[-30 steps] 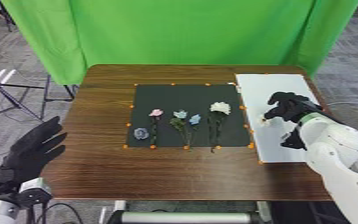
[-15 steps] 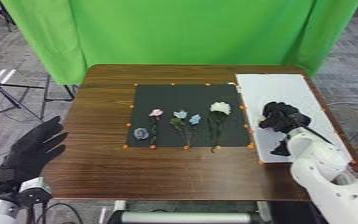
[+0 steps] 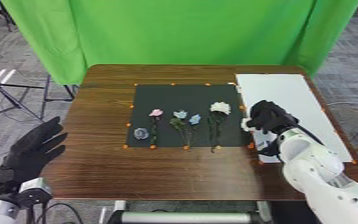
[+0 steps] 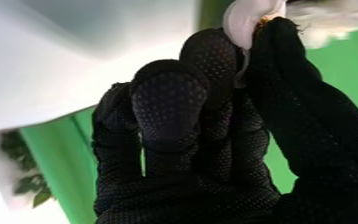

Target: Arrange flowers

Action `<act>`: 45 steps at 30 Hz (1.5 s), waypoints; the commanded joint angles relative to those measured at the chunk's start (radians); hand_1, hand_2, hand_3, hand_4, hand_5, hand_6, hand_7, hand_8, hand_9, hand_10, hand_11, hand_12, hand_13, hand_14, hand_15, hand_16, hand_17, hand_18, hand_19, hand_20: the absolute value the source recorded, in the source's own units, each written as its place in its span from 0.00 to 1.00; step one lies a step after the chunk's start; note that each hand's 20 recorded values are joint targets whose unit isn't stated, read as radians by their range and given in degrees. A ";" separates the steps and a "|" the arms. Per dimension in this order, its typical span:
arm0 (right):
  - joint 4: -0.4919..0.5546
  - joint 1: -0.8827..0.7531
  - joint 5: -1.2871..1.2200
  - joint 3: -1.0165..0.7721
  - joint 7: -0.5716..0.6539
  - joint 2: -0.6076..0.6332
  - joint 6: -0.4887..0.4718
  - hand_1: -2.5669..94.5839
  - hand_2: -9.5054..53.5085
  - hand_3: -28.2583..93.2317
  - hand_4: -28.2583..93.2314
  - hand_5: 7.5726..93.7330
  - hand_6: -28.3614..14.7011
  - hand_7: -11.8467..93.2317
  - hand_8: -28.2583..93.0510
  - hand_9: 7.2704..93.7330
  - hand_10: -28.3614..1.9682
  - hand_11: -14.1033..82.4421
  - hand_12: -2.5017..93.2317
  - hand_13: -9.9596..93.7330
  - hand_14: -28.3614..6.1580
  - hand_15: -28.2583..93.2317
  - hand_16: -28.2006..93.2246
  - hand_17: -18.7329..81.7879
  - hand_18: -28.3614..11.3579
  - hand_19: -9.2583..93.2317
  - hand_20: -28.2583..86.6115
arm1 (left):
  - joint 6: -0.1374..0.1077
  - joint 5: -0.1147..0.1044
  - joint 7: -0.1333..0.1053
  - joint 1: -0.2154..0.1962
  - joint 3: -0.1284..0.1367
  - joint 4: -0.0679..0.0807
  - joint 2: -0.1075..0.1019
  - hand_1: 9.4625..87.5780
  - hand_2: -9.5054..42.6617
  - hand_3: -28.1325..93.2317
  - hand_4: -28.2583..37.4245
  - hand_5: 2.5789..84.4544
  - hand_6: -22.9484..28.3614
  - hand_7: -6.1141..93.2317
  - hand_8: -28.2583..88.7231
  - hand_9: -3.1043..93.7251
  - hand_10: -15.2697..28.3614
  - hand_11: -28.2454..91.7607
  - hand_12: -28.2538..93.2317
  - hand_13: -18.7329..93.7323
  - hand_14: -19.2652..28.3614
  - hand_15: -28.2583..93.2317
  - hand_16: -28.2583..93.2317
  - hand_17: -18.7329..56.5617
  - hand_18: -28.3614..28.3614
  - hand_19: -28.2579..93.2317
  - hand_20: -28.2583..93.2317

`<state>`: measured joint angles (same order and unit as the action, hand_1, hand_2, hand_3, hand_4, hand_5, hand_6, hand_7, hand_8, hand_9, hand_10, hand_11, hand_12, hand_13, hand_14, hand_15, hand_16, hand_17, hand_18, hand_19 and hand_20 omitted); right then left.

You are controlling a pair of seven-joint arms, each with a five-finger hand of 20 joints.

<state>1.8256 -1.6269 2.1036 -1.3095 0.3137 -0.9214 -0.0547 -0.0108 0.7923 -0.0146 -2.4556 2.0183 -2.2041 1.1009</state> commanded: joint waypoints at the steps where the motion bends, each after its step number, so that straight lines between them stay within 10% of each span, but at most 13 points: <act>1: 0.025 -0.004 0.019 0.036 -0.034 -0.038 -0.041 0.52 0.00 0.90 0.00 0.70 0.68 0.63 0.28 0.87 0.74 0.49 0.58 0.87 0.73 0.74 0.47 0.52 0.23 0.89 0.67 | -0.001 -0.002 0.002 -0.005 -0.001 -0.002 0.007 0.19 0.19 0.82 0.00 0.29 0.49 0.25 0.16 0.25 0.58 0.37 0.36 0.30 0.67 0.42 0.27 0.10 0.82 0.53 0.31; 15: -0.021 0.024 0.128 0.096 -0.024 -0.046 0.005 0.50 0.00 0.89 0.00 0.63 0.69 0.64 0.28 0.82 0.71 0.47 0.58 0.84 0.73 0.73 0.47 0.49 0.24 0.88 0.67 | 0.003 -0.002 0.006 -0.003 -0.002 0.000 0.006 0.18 0.19 0.82 0.00 0.29 0.49 0.25 0.16 0.25 0.58 0.37 0.36 0.30 0.67 0.42 0.27 0.10 0.82 0.53 0.30; 21: -0.012 0.008 0.194 0.066 -0.020 -0.039 0.037 0.39 0.00 0.92 0.00 0.53 0.66 0.56 0.14 0.63 0.62 0.57 0.37 0.75 0.69 0.73 0.44 0.44 0.24 0.84 0.68 | 0.002 -0.002 0.004 -0.009 0.003 -0.003 0.009 0.19 0.19 0.82 0.00 0.29 0.49 0.25 0.16 0.25 0.58 0.37 0.36 0.30 0.67 0.42 0.27 0.10 0.82 0.53 0.30; 34: 0.069 -0.101 0.016 -0.094 -0.112 -0.054 -0.017 0.24 0.00 0.93 0.00 0.31 0.55 0.37 0.12 0.36 0.50 0.33 0.26 0.52 0.54 0.55 0.38 0.32 0.22 0.71 0.64 | 0.003 0.001 -0.002 0.001 0.009 -0.004 0.008 0.19 0.19 0.82 0.00 0.29 0.49 0.25 0.16 0.25 0.58 0.37 0.36 0.30 0.67 0.41 0.27 0.10 0.82 0.53 0.31; 40: 0.098 -0.229 -0.478 -0.272 -0.330 -0.138 0.033 0.22 0.14 0.94 0.02 0.21 0.57 0.31 0.14 0.22 0.52 0.23 0.30 0.31 0.51 0.34 0.51 0.20 0.21 0.54 0.50 | -0.056 0.061 -0.037 0.001 0.012 -0.034 0.000 0.19 0.19 0.82 0.00 0.28 0.49 0.24 0.16 0.23 0.57 0.37 0.36 0.29 0.66 0.41 0.27 0.09 0.82 0.53 0.31; 45: 0.119 -0.279 -0.935 -0.353 -0.398 -0.235 -0.065 0.17 0.22 0.93 0.03 0.23 0.68 0.27 0.14 0.22 0.60 0.16 0.29 0.28 0.53 0.21 0.58 0.17 0.24 0.45 0.45 | -0.157 0.074 -0.075 0.008 -0.016 -0.061 -0.011 0.19 0.17 0.81 0.00 0.24 0.48 0.25 0.16 0.19 0.54 0.36 0.38 0.26 0.63 0.39 0.28 0.09 0.82 0.52 0.31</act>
<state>1.9190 -1.8196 1.7374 -1.5963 0.0003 -1.0503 -0.0547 -0.0598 0.8478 -0.0437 -2.4510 2.0200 -2.2247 1.1015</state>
